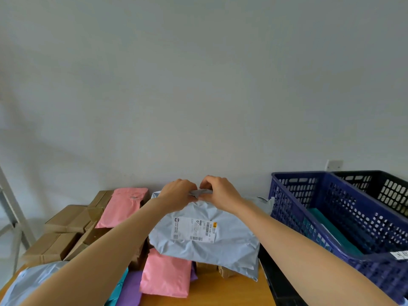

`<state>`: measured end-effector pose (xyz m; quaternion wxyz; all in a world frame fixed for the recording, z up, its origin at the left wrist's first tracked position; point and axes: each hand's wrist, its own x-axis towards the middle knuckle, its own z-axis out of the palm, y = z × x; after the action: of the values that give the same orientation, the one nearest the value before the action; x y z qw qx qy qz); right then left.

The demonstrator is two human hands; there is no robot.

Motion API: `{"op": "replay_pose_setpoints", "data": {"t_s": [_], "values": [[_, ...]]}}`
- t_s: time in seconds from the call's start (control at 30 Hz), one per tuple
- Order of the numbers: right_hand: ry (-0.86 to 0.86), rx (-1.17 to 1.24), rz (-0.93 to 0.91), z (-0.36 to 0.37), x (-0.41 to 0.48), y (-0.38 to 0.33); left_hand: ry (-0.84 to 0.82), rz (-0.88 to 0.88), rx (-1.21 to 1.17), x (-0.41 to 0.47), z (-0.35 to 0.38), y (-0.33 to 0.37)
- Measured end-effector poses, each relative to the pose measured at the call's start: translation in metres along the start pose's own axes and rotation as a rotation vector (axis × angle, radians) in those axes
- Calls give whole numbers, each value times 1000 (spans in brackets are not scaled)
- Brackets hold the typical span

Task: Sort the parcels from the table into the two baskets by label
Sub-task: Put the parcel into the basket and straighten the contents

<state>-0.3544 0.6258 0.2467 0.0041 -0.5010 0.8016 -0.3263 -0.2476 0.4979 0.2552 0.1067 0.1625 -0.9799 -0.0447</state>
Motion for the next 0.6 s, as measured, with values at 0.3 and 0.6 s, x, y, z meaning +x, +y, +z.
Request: {"op": "replay_pose_setpoints", "data": {"t_s": [0.3,0.6], "values": [[310,-79,-56,14,2,32,56,-184,-159,0,5,-26],[492,-106,116,39,-9,62,239,-442,-427,2,-8,-58]]}}
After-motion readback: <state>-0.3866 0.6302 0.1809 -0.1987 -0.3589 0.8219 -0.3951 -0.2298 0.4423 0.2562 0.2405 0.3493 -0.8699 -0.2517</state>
